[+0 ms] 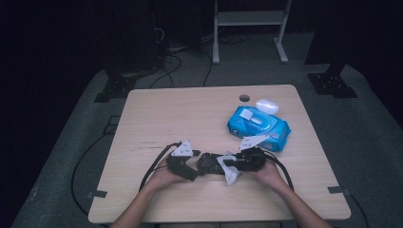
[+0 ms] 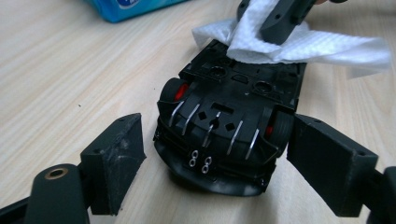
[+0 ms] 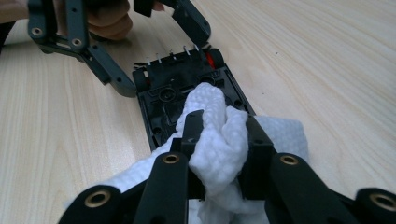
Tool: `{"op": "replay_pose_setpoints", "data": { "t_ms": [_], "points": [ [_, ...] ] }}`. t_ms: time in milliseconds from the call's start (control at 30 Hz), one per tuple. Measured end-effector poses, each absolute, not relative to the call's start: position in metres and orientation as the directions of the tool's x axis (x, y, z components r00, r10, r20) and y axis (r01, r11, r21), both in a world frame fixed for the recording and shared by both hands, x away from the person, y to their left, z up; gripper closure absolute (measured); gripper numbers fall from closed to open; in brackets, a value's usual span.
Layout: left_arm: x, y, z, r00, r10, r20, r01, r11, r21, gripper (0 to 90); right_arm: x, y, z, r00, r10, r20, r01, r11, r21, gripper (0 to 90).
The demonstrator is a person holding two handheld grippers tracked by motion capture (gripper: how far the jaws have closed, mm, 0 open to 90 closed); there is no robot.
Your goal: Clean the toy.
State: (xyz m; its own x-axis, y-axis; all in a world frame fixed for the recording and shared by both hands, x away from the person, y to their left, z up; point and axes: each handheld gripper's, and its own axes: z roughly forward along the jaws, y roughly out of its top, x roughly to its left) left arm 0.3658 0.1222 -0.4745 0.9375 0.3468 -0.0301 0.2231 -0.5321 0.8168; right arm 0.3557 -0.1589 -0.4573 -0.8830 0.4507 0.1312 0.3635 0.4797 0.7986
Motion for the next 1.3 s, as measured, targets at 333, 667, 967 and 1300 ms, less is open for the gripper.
{"op": "replay_pose_setpoints", "data": {
  "t_ms": [333,667,967,1300],
  "points": [
    [0.365,0.113,-0.478,0.959,0.278,-0.051,0.205,-0.558,0.804,9.7,0.355,-0.137,-0.450,-0.903,0.410,0.129,0.331,0.471,0.818,76.7],
    [0.365,0.114,-0.478,0.962,0.273,-0.003,0.170,-0.592,0.788,22.7,0.351,-0.146,-0.441,-0.897,0.434,0.087,0.315,0.488,0.814,50.5],
    [0.364,0.112,-0.478,0.965,0.263,0.017,0.150,-0.599,0.787,23.3,0.349,-0.139,-0.446,-0.891,0.451,0.051,0.297,0.495,0.816,73.9],
    [0.364,0.115,-0.476,0.967,0.254,0.022,0.138,-0.594,0.793,24.3,0.351,-0.131,-0.450,-0.893,0.446,0.053,0.304,0.513,0.803,79.7]
  ]
}}
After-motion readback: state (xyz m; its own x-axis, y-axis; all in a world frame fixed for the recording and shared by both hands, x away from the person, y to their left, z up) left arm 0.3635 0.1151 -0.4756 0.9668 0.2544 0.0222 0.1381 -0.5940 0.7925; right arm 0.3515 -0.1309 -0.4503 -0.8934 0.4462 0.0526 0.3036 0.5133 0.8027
